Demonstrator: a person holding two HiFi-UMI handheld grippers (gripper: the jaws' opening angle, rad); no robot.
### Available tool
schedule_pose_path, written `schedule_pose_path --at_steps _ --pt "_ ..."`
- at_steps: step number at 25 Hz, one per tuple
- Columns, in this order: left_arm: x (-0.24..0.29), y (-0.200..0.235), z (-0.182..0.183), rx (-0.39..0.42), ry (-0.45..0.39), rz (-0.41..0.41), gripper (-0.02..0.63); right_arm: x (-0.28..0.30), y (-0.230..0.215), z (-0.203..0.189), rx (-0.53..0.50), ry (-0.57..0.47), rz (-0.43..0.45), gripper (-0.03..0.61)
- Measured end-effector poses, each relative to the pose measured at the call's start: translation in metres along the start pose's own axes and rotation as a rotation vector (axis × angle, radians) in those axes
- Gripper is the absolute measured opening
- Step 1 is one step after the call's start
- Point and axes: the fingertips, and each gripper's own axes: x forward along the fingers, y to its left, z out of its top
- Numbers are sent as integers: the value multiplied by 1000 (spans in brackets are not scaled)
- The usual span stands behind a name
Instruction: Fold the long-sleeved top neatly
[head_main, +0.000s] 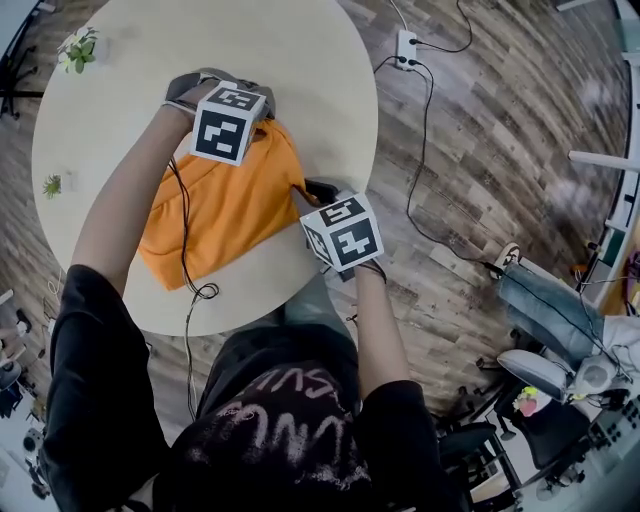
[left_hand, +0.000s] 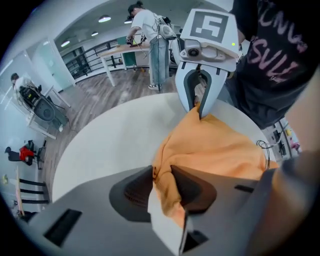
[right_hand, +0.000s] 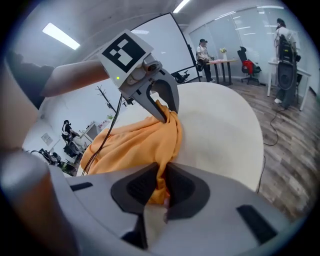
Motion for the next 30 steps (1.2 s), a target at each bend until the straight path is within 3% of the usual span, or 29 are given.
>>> schedule_pose_path --at_steps 6,11,20,30 --pt "-48 27 34 9 -105 194 100 -48 -26 20 -20 -86 -143 53" --pt "-82 17 47 48 -99 267 97 -76 -18 29 -97 -99 -208 52" --pt "-121 -53 30 31 -68 370 94 -89 52 26 -248 -129 -247 49" --pt "-144 -136 -21 -43 -30 471 92 -76 151 28 -416 -106 -205 43"
